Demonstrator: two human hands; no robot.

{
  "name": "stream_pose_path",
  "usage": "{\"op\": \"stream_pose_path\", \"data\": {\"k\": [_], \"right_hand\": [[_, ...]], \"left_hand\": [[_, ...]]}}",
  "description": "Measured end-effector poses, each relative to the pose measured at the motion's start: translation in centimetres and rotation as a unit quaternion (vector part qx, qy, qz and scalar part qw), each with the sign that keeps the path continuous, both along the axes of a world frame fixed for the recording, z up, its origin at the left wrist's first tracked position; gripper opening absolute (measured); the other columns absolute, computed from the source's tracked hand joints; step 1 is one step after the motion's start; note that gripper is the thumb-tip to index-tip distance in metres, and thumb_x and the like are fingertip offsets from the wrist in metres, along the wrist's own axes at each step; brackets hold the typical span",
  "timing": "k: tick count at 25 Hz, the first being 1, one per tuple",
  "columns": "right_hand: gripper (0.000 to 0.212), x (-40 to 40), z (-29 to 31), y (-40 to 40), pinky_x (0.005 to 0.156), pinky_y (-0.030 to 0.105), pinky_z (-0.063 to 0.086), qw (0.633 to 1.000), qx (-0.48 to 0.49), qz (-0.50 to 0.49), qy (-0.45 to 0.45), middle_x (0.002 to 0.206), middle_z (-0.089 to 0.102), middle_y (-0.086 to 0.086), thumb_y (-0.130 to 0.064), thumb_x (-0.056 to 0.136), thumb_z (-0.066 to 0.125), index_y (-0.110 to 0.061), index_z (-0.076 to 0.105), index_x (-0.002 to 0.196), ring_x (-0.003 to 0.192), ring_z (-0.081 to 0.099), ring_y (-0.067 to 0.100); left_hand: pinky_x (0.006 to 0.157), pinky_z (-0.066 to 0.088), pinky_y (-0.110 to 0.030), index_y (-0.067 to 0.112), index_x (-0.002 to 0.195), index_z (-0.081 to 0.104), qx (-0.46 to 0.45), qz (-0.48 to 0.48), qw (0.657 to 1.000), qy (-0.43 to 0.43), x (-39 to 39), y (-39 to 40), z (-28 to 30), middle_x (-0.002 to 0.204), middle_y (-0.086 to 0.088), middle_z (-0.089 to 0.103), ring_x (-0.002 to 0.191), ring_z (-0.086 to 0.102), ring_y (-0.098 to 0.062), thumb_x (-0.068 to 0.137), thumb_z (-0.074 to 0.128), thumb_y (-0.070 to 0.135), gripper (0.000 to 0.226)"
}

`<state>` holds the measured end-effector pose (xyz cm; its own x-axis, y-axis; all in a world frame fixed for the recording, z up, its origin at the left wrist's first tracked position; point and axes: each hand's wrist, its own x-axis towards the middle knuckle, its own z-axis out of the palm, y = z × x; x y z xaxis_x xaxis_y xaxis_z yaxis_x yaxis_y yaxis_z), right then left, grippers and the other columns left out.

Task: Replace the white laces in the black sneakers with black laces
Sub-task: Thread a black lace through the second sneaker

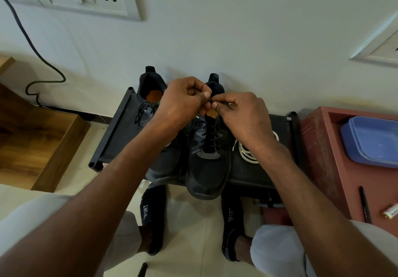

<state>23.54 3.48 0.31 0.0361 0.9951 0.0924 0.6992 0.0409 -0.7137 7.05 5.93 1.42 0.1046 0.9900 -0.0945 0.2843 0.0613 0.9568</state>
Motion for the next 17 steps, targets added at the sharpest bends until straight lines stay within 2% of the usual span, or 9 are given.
{"op": "stream_pose_path", "data": {"k": [3, 5, 8, 10, 12, 14, 16, 17], "right_hand": [[0.014, -0.3, 0.1, -0.3, 0.069, 0.027, 0.057, 1.0, 0.015, 0.001, -0.004, 0.078, 0.072, -0.018, -0.041, 0.096, 0.071, -0.04, 0.08, 0.107, 0.074, 0.067, 0.001], [0.013, -0.3, 0.2, -0.3, 0.075, 0.027, 0.055, 1.0, 0.026, -0.001, -0.002, 0.09, 0.074, -0.015, -0.041, 0.095, 0.074, -0.037, 0.081, 0.105, 0.083, 0.067, 0.003], [0.009, -0.2, -0.1, 0.0, 0.079, 0.027, 0.052, 0.998, 0.061, -0.013, -0.009, 0.103, 0.073, -0.014, -0.035, 0.094, 0.075, -0.033, 0.081, 0.101, 0.094, 0.065, 0.008], [0.008, 0.1, 0.1, 0.2, 0.08, 0.016, 0.043, 0.996, 0.083, -0.032, -0.021, 0.114, 0.068, -0.017, -0.036, 0.094, 0.075, -0.034, 0.08, 0.1, 0.107, 0.058, 0.011], [0.008, 0.4, 0.7, -0.1, 0.083, 0.014, 0.038, 0.992, 0.104, -0.05, -0.042, 0.122, 0.064, -0.018, -0.036, 0.095, 0.075, -0.034, 0.08, 0.101, 0.115, 0.052, 0.011], [0.006, 0.8, 1.3, -0.4, 0.086, 0.023, 0.052, 0.994, 0.1, -0.045, 0.03, 0.107, 0.073, -0.014, -0.031, 0.096, 0.074, -0.029, 0.08, 0.099, 0.102, 0.065, 0.009], [0.008, 0.3, 2.1, -0.4, 0.077, 0.025, 0.058, 0.99, 0.014, -0.031, 0.133, 0.083, 0.077, -0.005, -0.021, 0.098, 0.073, -0.024, 0.08, 0.095, 0.076, 0.073, 0.008], [0.011, 0.0, 2.1, -0.3, 0.072, 0.022, 0.057, 0.992, -0.026, -0.019, 0.121, 0.08, 0.076, -0.005, -0.018, 0.098, 0.072, -0.025, 0.08, 0.095, 0.07, 0.073, 0.007]], "left_hand": [[0.056, 0.054, -0.021, 0.011, 0.105, 0.072, 0.037, -0.025, 0.998, 0.051, -0.3, 0.4, -0.3, 0.075, -0.009, 0.075, 0.058, 0.068, -0.011, 0.099, 0.066, 0.009, 0.009], [0.065, 0.062, -0.034, 0.017, 0.105, 0.072, 0.06, -0.044, 0.994, 0.079, -0.4, 0.7, -0.4, 0.072, -0.006, 0.075, 0.063, 0.072, -0.017, 0.097, 0.068, 0.012, 0.01], [0.075, 0.063, -0.043, 0.022, 0.104, 0.073, 0.056, -0.037, 0.994, 0.089, -0.8, 1.0, -0.4, 0.074, -0.004, 0.075, 0.067, 0.072, -0.021, 0.1, 0.062, 0.013, 0.014], [0.065, 0.058, -0.039, 0.03, 0.106, 0.074, 0.062, -0.041, 0.981, 0.18, -1.4, 1.3, -0.5, 0.078, -0.001, 0.073, 0.065, 0.066, -0.018, 0.097, 0.055, 0.007, 0.031], [0.056, 0.045, -0.029, 0.037, 0.113, 0.074, 0.057, -0.075, 0.951, 0.294, -1.9, 1.3, -0.4, 0.094, 0.0, 0.073, 0.062, 0.057, -0.011, 0.092, 0.053, 0.001, 0.047], [0.057, 0.041, -0.026, 0.037, 0.12, 0.072, 0.036, -0.124, 0.939, 0.32, -2.1, 1.1, -0.4, 0.115, -0.001, 0.072, 0.067, 0.055, -0.011, 0.091, 0.053, -0.001, 0.052], [0.063, 0.041, -0.026, 0.035, 0.125, 0.071, 0.026, -0.17, 0.93, 0.325, -1.9, 0.9, -0.2, 0.118, -0.001, 0.07, 0.077, 0.054, -0.014, 0.09, 0.054, -0.001, 0.053], [0.064, 0.039, -0.025, 0.034, 0.127, 0.07, 0.029, -0.18, 0.926, 0.331, -1.8, 0.9, -0.1, 0.115, -0.001, 0.069, 0.081, 0.054, -0.015, 0.089, 0.055, 0.0, 0.053]]}}
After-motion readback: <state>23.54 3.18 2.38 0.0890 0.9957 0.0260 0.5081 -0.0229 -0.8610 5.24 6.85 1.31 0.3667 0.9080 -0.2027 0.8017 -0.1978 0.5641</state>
